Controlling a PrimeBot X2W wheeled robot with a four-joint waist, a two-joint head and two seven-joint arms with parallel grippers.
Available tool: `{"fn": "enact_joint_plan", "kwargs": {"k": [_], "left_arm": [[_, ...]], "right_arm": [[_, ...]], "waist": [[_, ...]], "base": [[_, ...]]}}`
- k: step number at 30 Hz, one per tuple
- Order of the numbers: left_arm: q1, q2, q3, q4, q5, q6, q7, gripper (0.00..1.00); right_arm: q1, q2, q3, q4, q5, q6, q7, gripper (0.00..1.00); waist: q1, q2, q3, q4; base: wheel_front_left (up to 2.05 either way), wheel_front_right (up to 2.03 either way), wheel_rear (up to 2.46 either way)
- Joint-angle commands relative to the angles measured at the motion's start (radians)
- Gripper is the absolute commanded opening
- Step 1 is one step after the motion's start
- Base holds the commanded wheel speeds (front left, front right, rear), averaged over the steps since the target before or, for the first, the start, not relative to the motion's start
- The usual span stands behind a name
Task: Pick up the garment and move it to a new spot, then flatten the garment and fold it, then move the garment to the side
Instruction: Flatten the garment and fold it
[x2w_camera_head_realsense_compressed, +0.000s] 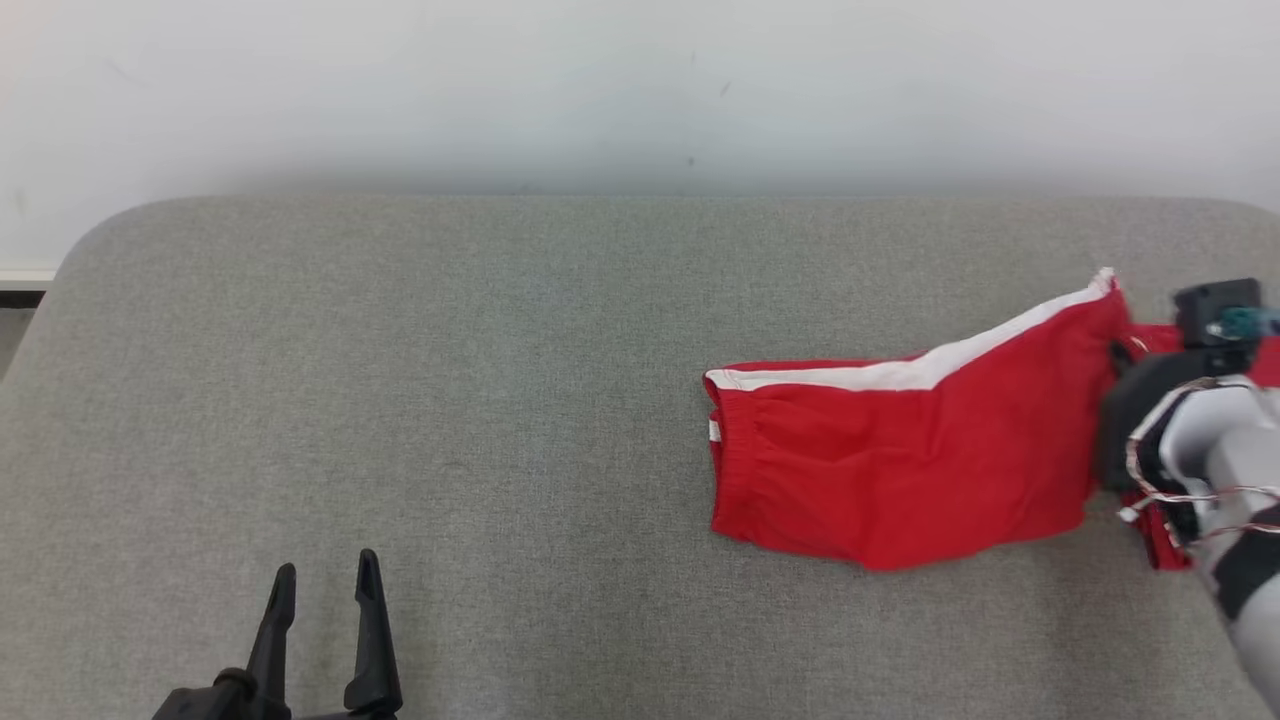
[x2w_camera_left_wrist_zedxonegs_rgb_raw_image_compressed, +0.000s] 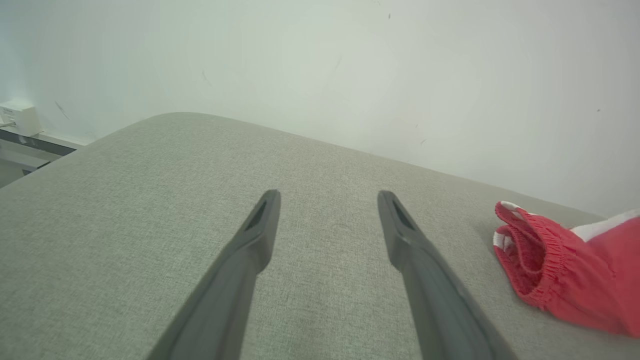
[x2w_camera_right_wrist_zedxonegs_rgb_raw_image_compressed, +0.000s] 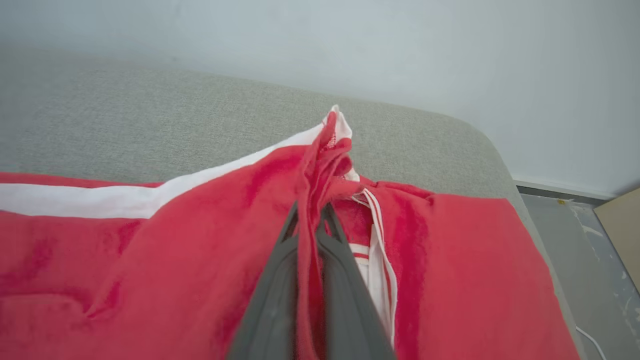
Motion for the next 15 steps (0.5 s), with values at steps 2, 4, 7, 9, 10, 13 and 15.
{"fn": "enact_joint_plan", "kwargs": {"k": [2,4,7,9,10,13,15], "left_arm": [[-0.006,0.001,-0.006,0.006,-0.003,0.003,0.0,1.0],[-0.005,0.001,-0.01,0.009,-0.002,0.0,0.0,1.0],[-0.004,0.001,-0.01,0.012,0.0,-0.004,0.0,1.0],[-0.002,0.001,-0.009,0.016,0.001,-0.007,0.0,1.0],[-0.002,0.001,-0.008,0.017,0.002,-0.007,0.0,1.0],[-0.003,0.001,-0.009,0.021,0.001,-0.009,0.0,1.0],[-0.007,0.001,-0.01,0.025,-0.003,-0.013,0.0,1.0]], "right_arm": [[0.0,0.035,0.013,-0.043,-0.014,-0.003,0.006,0.0],[0.012,0.056,0.031,-0.089,-0.024,-0.003,0.023,0.0],[0.026,0.078,0.059,-0.143,-0.033,-0.003,0.052,0.0],[0.042,0.101,0.09,-0.203,-0.035,-0.003,0.09,0.0],[0.051,0.112,0.106,-0.233,-0.03,-0.003,0.112,0.0],[0.084,0.132,0.144,-0.316,-0.013,-0.003,0.18,0.0],[0.109,0.145,0.17,-0.377,-0.004,-0.003,0.241,0.0]], "waist": [[0.0,0.0,-0.005,0.005],[0.0,0.0,-0.008,0.008],[0.0,0.0,-0.011,0.013],[0.0,0.0,-0.014,0.018],[0.0,0.0,-0.016,0.021],[0.0,0.0,-0.018,0.03],[0.0,0.0,-0.017,0.042]], "base": [[0.0,0.0,0.0],[0.0,0.0,0.0],[0.0,0.0,0.0],[0.0,0.0,0.0],[0.0,0.0,0.0],[0.0,0.0,0.0],[0.0,0.0,0.0]]}}
